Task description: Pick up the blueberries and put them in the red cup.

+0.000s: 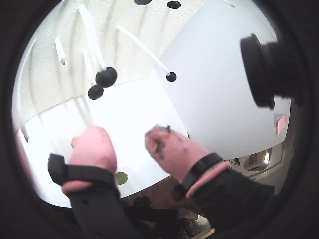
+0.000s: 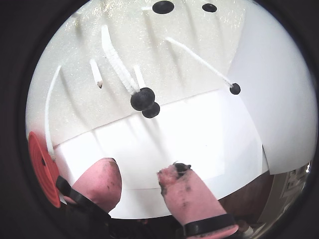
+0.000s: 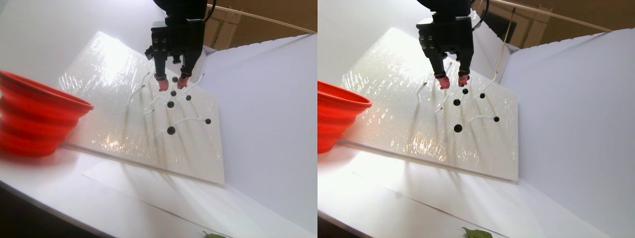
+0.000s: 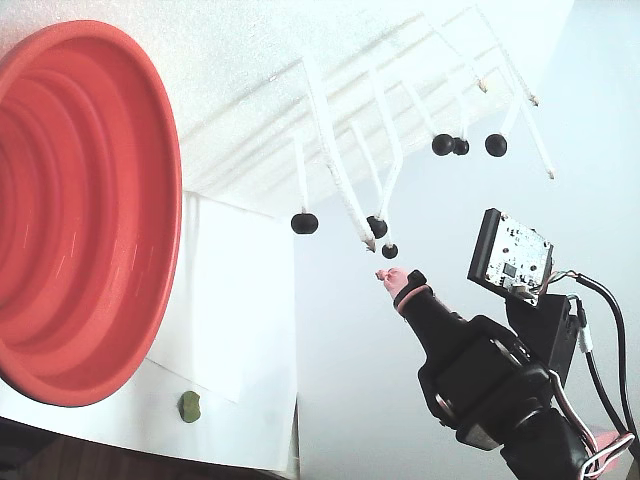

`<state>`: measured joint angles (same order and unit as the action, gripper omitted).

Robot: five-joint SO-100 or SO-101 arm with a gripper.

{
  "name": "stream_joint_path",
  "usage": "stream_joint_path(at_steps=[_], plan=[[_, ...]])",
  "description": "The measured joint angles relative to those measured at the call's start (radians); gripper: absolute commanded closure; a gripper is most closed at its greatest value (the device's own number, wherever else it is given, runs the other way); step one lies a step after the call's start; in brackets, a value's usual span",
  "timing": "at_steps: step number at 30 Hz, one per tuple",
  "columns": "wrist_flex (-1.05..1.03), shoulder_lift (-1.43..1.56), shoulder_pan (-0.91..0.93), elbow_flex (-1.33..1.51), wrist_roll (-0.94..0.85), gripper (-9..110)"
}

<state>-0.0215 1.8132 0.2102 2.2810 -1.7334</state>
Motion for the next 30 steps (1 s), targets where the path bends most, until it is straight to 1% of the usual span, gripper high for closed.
stream_joint_path(at_steps=[30], plan=[[0.155, -0.225, 0.011, -0.135, -0.043, 83]])
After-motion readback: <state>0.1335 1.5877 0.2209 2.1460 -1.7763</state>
